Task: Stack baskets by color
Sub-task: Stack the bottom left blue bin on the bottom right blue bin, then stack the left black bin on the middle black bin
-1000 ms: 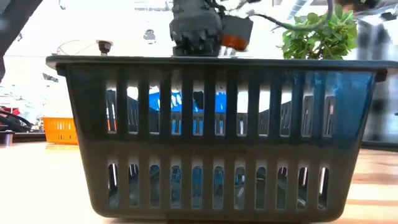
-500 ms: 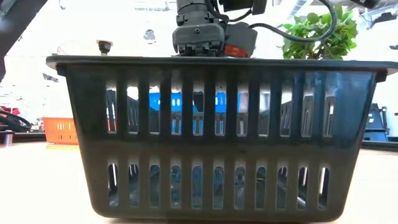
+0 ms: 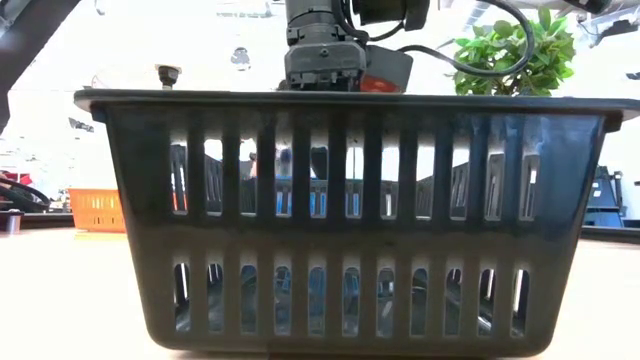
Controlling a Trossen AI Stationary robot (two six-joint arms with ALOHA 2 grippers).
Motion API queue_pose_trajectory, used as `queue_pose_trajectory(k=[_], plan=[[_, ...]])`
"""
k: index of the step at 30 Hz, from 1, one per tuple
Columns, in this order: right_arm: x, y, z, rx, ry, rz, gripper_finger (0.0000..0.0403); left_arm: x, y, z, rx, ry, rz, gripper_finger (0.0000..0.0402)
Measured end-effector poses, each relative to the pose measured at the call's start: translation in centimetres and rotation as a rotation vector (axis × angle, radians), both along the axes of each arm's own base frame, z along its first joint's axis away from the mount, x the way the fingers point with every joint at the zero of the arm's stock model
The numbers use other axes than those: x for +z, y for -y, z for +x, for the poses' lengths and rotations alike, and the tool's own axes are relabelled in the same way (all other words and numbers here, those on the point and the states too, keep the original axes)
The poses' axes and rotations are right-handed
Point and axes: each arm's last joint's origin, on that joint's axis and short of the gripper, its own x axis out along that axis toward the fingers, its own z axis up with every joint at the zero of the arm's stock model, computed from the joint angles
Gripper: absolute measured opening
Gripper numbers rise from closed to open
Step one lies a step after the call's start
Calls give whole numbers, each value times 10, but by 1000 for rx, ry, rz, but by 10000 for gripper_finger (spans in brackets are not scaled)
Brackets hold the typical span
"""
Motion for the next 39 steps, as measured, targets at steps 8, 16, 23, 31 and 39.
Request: queue_pose_trajectory(k=[8,16,23,31,39], plan=[[0,0,0,1,0,-1,10,16,1,5,-6,41,-4,208],[0,0,0,3,0,-4,10,63,1,7,-34,95,-13,258],[0,0,0,6,0,-8,10,104,0,-1,-92,118,-4,263],[2,-2,7,6,30,-5,10,152,-7,-36,2,164,121,263],[7,-14,39,30,99,-26,10,189,-17,-105,40,291,168,263]])
